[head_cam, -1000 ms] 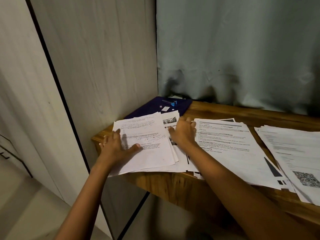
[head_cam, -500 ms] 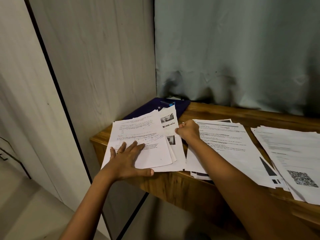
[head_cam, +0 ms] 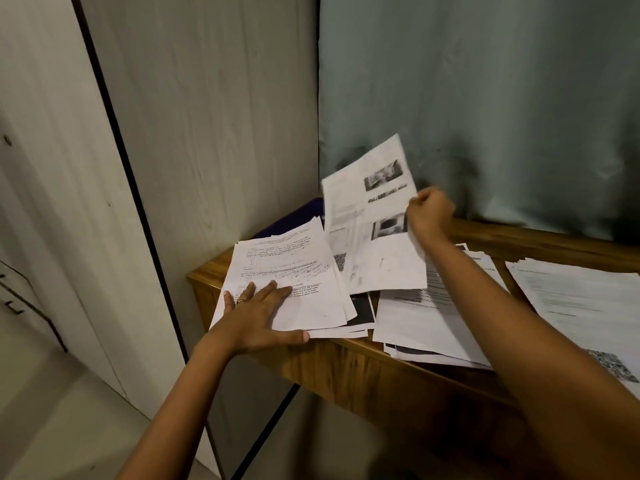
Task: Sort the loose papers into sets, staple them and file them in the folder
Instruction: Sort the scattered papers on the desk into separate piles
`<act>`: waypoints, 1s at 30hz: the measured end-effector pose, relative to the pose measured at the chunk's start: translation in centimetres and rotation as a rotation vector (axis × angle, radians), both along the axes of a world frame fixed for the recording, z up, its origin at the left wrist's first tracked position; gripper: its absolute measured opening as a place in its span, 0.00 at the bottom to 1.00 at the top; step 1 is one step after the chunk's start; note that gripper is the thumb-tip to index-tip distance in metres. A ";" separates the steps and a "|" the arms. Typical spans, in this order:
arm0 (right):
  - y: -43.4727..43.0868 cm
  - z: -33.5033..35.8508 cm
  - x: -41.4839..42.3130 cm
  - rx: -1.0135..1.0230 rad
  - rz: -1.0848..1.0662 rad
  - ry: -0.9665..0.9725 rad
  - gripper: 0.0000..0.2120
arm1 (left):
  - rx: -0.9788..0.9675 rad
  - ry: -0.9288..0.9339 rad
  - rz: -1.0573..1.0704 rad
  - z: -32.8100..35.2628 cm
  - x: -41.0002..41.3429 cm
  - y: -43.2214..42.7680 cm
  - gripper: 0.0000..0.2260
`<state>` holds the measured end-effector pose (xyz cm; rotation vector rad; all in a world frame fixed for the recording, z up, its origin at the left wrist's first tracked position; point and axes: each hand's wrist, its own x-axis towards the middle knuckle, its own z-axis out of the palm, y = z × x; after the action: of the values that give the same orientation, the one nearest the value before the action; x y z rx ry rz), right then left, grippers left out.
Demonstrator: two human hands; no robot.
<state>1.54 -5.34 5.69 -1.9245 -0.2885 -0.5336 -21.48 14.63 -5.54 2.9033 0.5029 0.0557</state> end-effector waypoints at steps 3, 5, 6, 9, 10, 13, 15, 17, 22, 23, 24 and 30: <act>-1.7 1.6 1.6 0.133 -0.079 -0.074 0.05 | -0.007 0.000 0.000 0.1 -0.1 0.0 0.59; -2.6 2.3 2.3 0.261 -0.128 -0.062 0.07 | -0.003 -0.007 0.000 0.2 -0.1 -0.2 0.60; -2.9 2.4 2.4 0.317 -0.139 -0.039 0.08 | -0.001 -0.022 0.001 0.2 -0.1 -0.3 0.60; -2.5 1.7 2.0 0.308 -0.100 -0.010 0.04 | 0.030 -0.123 0.008 0.2 -0.6 -0.5 0.61; -2.0 1.2 1.7 0.277 -0.068 -0.014 0.03 | 0.051 -0.173 0.019 0.2 -1.0 -0.7 0.61; 0.0 -0.6 0.5 0.204 0.028 -0.001 0.03 | 0.065 -0.332 0.103 0.1 -2.2 -0.8 0.61; 1.6 -1.9 -0.5 0.147 0.100 0.022 0.04 | -0.012 -0.460 0.189 0.0 -3.1 -0.5 0.59; 3.1 -3.0 -1.9 0.074 0.159 0.028 0.05 | -0.142 -0.615 0.266 0.1 -3.6 -0.2 0.55; 6.7 -5.5 -5.0 -0.102 0.215 0.069 0.08 | -0.529 -0.849 0.395 1.5 -4.1 -0.7 0.34; 7.1 -5.8 -5.6 -0.126 0.223 0.091 0.09 | -0.521 -0.807 0.383 1.4 -4.1 -0.7 0.36; 7.6 -6.1 -6.0 -0.152 0.232 0.114 0.11 | -0.502 -0.747 0.361 1.3 -4.1 -0.6 0.39; 9.4 -7.6 -7.5 -0.413 0.334 0.104 0.12 | -0.341 -0.522 0.282 -0.1 -3.8 -0.6 0.46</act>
<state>-6.01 4.06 -1.90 -2.2293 -0.6801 -0.1569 -25.31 13.99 -5.59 2.3377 0.7285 0.6741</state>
